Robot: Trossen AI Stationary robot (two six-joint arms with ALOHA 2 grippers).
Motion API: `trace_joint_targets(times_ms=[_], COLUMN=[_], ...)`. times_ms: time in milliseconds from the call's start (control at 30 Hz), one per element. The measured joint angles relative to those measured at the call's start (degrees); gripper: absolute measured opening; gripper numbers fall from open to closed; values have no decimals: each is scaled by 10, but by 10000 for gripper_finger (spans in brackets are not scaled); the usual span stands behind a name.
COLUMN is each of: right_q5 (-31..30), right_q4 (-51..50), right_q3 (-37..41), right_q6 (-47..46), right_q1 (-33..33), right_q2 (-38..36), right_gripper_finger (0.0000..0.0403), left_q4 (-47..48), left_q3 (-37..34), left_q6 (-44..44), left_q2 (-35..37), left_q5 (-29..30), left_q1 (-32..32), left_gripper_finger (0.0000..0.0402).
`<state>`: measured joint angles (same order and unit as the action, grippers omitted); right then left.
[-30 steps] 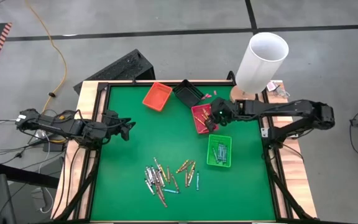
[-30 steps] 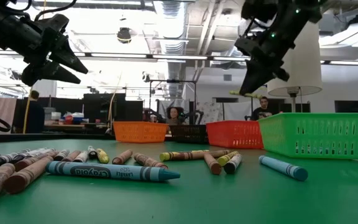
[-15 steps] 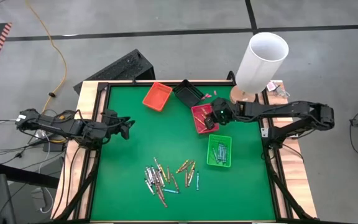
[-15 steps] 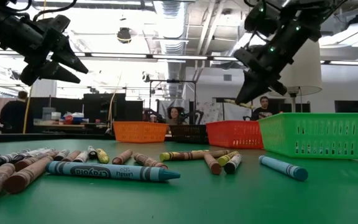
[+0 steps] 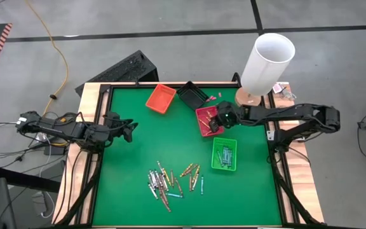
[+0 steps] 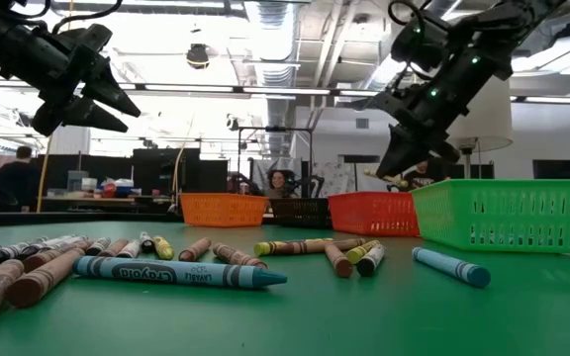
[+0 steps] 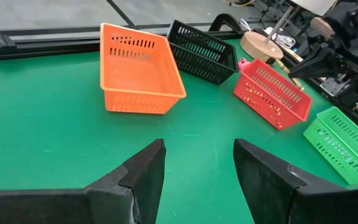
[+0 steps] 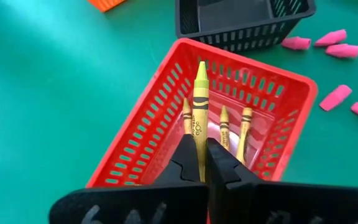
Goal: Sort crayons
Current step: Put the yellow crayon into the red bin
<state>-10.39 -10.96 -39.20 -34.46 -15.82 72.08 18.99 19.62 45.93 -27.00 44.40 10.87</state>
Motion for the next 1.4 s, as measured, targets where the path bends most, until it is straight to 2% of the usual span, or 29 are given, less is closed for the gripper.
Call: trace_joint_targets(times_ms=[233,633,800,1133,1400], right_q5=[1,32,32,32,32], right_q4=[26,13,2,-2,-2], right_q3=[-1,-29,-38,-38,-65], right_q6=[3,7,18,19,44], right_q1=[-1,-1,-1,-1,-1], right_q2=[62,143,153,151,141], right_gripper_finger=[2,2,11,63,68], left_q4=[0,0,0,0,0], left_q3=[0,0,0,0,0], left_q6=[0,1,4,4,12], left_q2=[0,0,0,0,0], left_q5=[2,0,0,0,-2], left_q1=[0,0,0,0,0], left_gripper_finger=[180,180,180,180,180])
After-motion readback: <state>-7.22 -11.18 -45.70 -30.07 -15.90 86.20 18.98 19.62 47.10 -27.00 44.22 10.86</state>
